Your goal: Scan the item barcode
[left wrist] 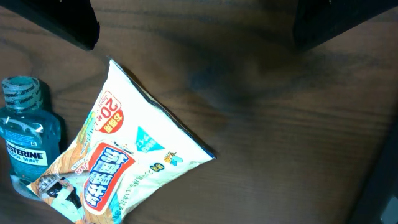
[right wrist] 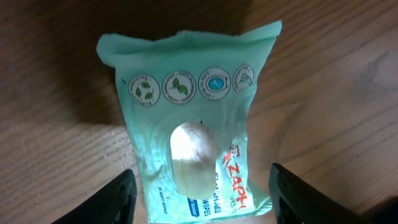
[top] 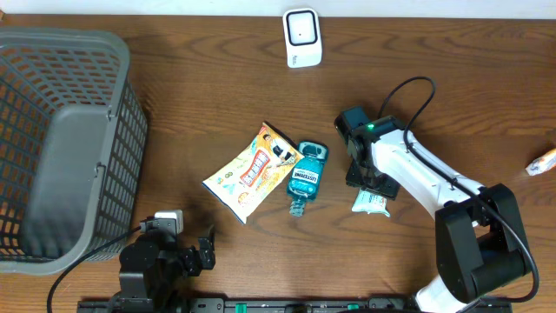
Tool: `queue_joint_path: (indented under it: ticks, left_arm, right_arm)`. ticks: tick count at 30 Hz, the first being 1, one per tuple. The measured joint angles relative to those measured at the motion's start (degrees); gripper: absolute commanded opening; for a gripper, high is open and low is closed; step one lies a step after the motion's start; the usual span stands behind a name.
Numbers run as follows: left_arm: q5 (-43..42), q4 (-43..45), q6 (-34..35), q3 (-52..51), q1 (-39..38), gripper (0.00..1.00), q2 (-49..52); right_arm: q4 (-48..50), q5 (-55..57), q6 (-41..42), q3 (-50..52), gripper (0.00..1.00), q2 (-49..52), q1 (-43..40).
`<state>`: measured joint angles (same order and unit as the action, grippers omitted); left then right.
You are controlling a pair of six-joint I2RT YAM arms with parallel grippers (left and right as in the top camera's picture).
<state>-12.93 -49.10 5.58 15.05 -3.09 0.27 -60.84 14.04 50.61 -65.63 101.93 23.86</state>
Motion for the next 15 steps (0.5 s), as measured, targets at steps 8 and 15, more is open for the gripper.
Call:
queue_joint_path:
  ticks: [8,15]
  left_arm:
    - [0.0,0.0,0.0,0.0,0.0,0.99,0.0]
    - [0.0,0.0,0.0,0.0,0.0,1.00,0.0]
  right_arm:
    - [0.0,0.1,-0.2,-2.0,0.62,0.0,0.0]
    - [0.7,0.2,-0.2,-2.3,0.60,4.0,0.0]
